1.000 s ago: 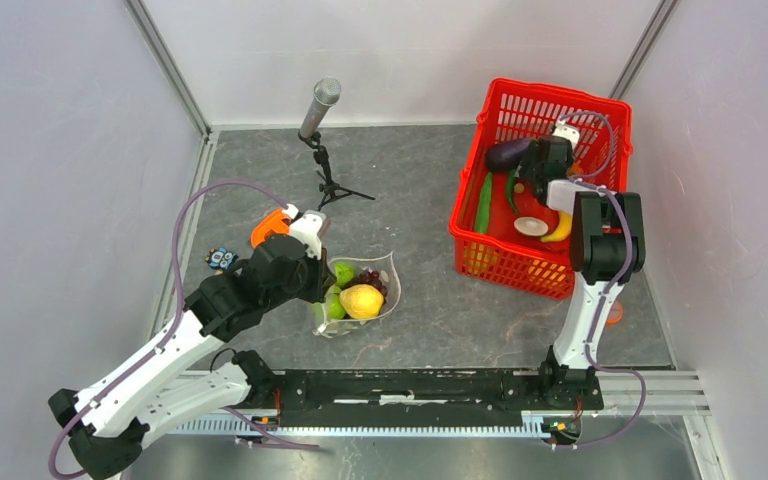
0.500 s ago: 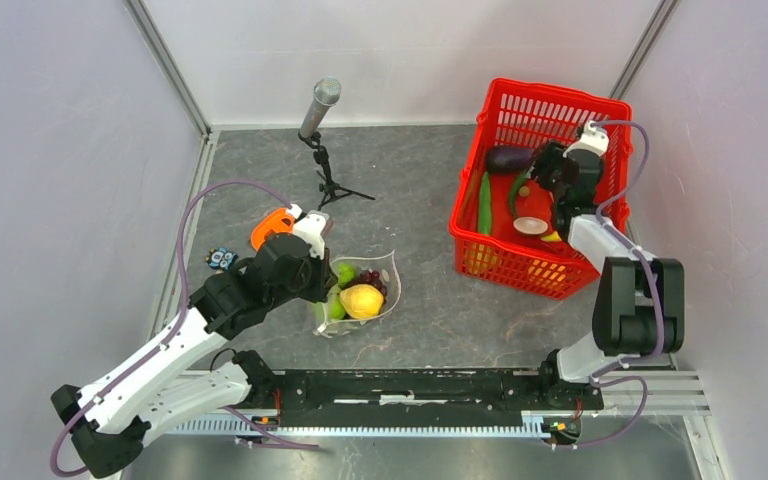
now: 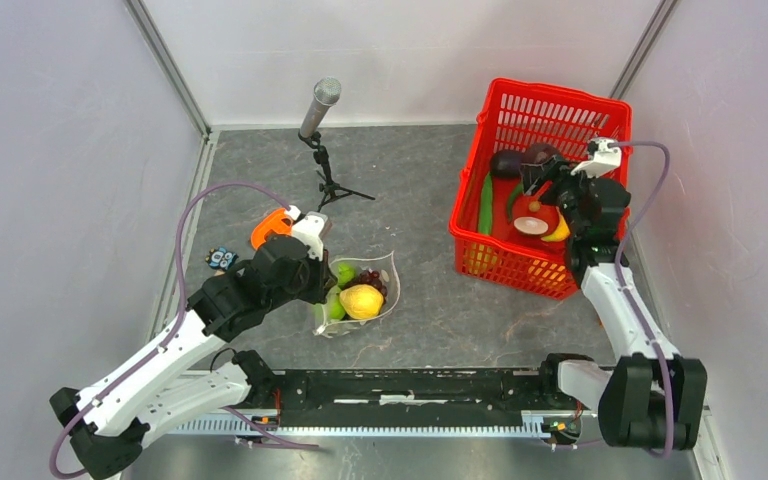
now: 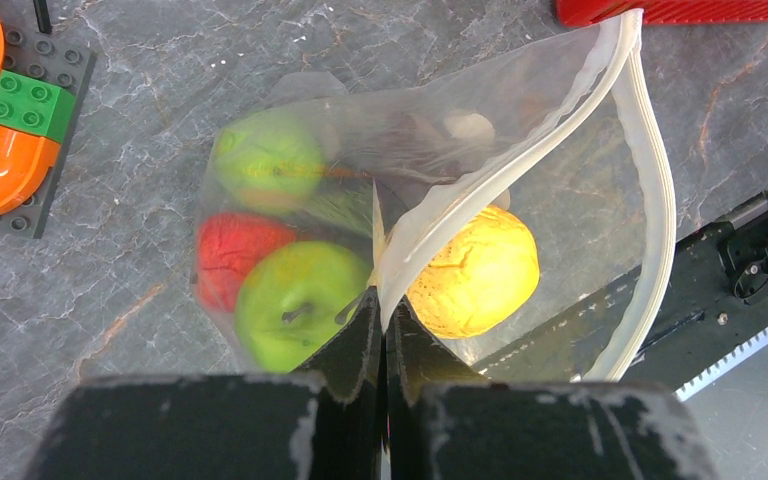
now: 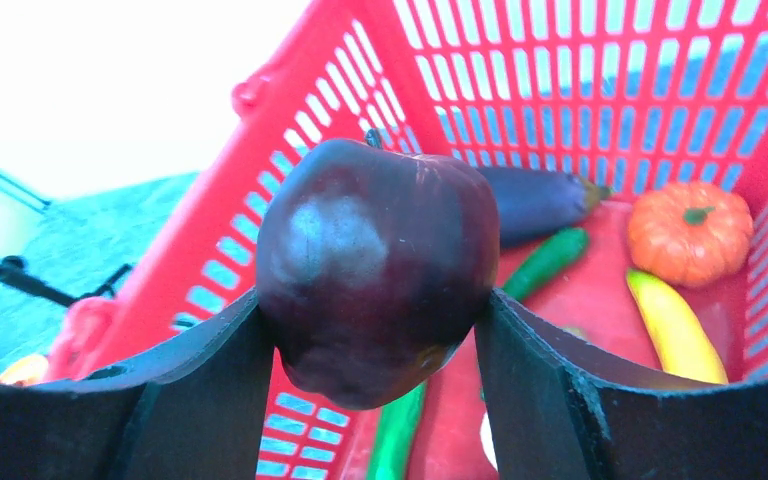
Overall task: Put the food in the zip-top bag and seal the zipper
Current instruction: Pick up the fake fruit from the bin, then place the fake fruit in the zipper food storage bag.
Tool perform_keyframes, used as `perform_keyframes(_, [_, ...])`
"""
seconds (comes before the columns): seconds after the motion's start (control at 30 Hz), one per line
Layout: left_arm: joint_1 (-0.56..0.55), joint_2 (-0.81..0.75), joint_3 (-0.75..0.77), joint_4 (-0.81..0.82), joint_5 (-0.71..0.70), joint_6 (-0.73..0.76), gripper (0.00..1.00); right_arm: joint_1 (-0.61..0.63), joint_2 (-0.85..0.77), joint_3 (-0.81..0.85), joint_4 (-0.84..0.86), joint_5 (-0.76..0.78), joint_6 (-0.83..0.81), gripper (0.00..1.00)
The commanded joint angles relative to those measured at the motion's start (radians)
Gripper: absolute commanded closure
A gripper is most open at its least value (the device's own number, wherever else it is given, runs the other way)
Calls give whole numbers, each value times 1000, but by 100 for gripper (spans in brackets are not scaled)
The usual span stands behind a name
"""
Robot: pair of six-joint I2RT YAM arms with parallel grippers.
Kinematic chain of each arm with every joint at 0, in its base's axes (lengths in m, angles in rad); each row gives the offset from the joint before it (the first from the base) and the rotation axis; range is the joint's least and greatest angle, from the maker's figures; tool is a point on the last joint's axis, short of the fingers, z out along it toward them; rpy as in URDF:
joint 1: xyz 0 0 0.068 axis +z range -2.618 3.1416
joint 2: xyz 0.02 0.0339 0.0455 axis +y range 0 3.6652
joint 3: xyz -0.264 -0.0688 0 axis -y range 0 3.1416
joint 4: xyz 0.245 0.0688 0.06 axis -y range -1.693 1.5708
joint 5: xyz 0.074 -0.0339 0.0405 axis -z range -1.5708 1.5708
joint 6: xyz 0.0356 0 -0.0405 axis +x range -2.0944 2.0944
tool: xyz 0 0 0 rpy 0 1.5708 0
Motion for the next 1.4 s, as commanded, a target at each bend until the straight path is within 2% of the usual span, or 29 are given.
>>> perform_keyframes(0.0, [4,1,3,49,21,-26,98,-5,-114,-28,4,-126,-3,55])
perform_keyframes(0.23, [4,5,3,77,22,-18,98,-2,-252,-66,47,-365,27,57])
perform_keyframes(0.43, [4,24,12,86,32,-14,98,47,-344,-67,21,-472,13,57])
perform_keyframes(0.63, [4,27,12,80,17,-7,98,201,-386,-59,1,-537,-32,57])
perform_keyframes(0.83, [4,30,14,80,12,-9,98,385,-358,-54,-21,-559,-88,58])
perform_keyframes(1.07, [4,46,23,89,12,-3,98,610,-289,-42,-91,-519,-212,58])
perform_keyframes(1.23, [4,53,32,93,26,-5,98,792,-141,93,-303,-373,-389,59])
perform_keyframes(1.37, [4,38,35,91,28,-15,98,929,-22,180,-363,-248,-472,59])
